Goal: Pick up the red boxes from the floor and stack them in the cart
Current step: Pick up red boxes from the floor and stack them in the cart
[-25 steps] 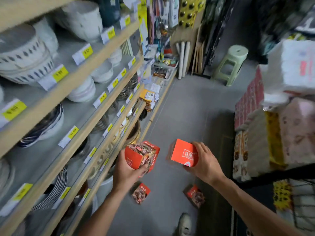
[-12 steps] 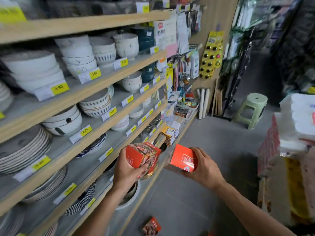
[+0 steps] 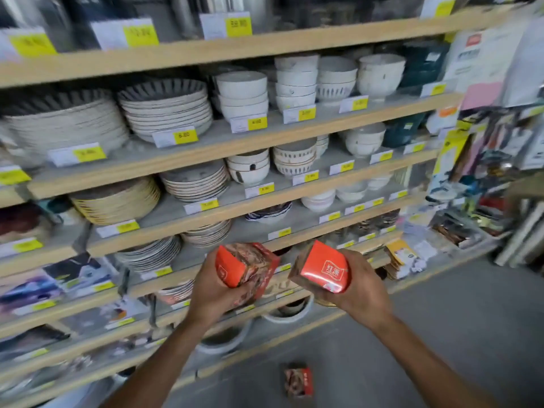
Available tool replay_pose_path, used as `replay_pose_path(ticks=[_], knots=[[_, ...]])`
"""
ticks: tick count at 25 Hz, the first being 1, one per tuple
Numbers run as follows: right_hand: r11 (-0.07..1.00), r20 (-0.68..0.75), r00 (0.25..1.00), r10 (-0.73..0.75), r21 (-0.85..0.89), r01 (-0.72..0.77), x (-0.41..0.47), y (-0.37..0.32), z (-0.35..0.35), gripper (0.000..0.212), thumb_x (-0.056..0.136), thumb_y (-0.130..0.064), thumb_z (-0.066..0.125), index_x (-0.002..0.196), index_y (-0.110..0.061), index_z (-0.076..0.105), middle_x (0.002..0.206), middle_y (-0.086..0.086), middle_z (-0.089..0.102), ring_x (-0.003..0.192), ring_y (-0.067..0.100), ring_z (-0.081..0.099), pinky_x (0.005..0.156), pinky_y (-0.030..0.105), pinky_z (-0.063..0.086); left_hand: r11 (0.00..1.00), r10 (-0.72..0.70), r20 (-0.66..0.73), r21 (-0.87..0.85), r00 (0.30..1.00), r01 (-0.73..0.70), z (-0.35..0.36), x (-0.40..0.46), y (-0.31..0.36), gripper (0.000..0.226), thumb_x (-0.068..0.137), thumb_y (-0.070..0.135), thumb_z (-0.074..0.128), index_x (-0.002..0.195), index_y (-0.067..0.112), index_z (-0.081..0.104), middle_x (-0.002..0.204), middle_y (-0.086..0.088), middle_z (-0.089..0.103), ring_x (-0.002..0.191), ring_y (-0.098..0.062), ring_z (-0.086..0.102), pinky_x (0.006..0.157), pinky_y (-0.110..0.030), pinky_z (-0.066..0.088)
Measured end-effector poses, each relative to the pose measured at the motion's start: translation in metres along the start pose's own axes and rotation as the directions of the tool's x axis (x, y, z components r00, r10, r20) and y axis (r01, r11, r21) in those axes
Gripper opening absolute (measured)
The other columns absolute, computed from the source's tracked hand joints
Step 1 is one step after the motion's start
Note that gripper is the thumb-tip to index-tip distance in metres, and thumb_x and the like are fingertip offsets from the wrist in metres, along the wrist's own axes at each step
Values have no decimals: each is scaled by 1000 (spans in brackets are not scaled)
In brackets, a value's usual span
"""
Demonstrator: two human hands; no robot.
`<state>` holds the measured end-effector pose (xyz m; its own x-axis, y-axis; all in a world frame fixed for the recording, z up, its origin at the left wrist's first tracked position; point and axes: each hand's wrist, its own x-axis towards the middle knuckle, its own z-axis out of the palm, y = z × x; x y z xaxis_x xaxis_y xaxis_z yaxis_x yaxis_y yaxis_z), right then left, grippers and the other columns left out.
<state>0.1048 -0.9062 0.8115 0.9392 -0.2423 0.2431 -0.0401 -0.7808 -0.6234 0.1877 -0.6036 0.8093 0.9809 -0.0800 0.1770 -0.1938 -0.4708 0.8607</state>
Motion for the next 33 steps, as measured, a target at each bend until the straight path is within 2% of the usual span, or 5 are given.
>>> replay_pose_path(ticks=[6,10,21,26,33], knots=[[973,184,957,-223,105,206,7,-95,67,116,45,-105,49,131,-28,49,117,-10,57,102,17,60,76,34,51,993,-105,-242,31,964,116,-105,-58,-35,97,53,32,98,134,30,45,124,12,60,111,-5,58,93,-22,45],[927,273,886,-374,151,344,-8,-179,118,116,48,-104,48,135,-27,48,124,-7,59,106,17,61,81,33,51,989,-141,-421,-23,896,145,-189,-107,-61,87,50,30,99,121,38,49,113,16,65,100,12,61,86,-11,48],[772,425,649,-631,263,578,-95,-416,268,117,47,-89,65,145,-28,41,140,-4,53,120,20,58,90,38,53,940,-238,-724,-3,648,342,-413,-245,-152,96,51,31,92,134,25,45,116,3,63,104,-17,62,87,-30,48],[683,445,522,-728,397,614,-144,-513,324,103,56,-69,83,141,-28,44,132,-6,55,114,18,58,87,32,49,923,-255,-824,-51,507,381,-485,-318,-178,89,57,17,94,128,33,44,115,6,63,101,-13,62,83,-26,48],[589,494,340,-800,541,601,-203,-616,418,100,50,-66,88,135,-35,46,120,-18,59,102,9,62,78,29,53,881,-276,-924,-134,264,453,-552,-398,-206,90,43,45,88,122,42,47,114,19,64,102,4,62,89,-30,53]])
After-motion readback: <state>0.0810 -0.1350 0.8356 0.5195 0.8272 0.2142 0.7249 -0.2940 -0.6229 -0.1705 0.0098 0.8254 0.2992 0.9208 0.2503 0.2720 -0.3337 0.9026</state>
